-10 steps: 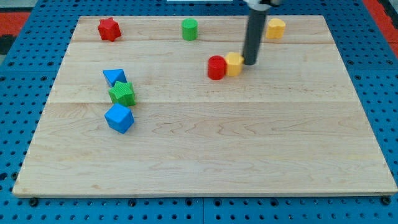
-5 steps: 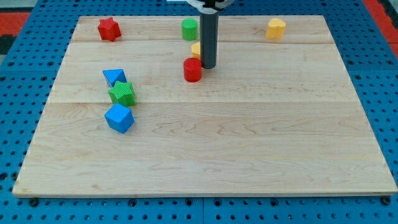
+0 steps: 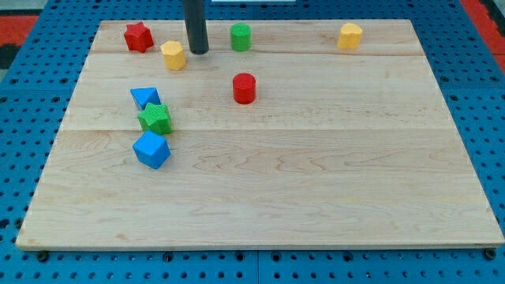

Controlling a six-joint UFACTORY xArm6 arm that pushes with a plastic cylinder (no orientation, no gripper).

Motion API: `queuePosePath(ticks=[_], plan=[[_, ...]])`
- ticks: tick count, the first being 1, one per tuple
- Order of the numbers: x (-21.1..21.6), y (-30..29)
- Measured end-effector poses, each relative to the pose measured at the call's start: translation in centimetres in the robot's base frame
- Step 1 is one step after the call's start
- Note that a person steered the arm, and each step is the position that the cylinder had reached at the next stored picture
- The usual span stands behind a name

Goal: Move yellow hexagon to center left

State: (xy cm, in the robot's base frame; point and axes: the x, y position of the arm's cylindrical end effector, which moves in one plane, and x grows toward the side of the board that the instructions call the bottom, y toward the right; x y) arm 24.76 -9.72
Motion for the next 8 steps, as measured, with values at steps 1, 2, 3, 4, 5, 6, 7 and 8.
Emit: queuePosePath(ticks=[1, 2, 3, 4, 5, 6, 7, 8], plan=[[0.9, -3.5], [7.0, -8.2], [9.4, -11.3], [8.4, -9.4], [6.9, -6.0], [11.6, -2.7], [12.4, -7.1], [12.1, -8.6]])
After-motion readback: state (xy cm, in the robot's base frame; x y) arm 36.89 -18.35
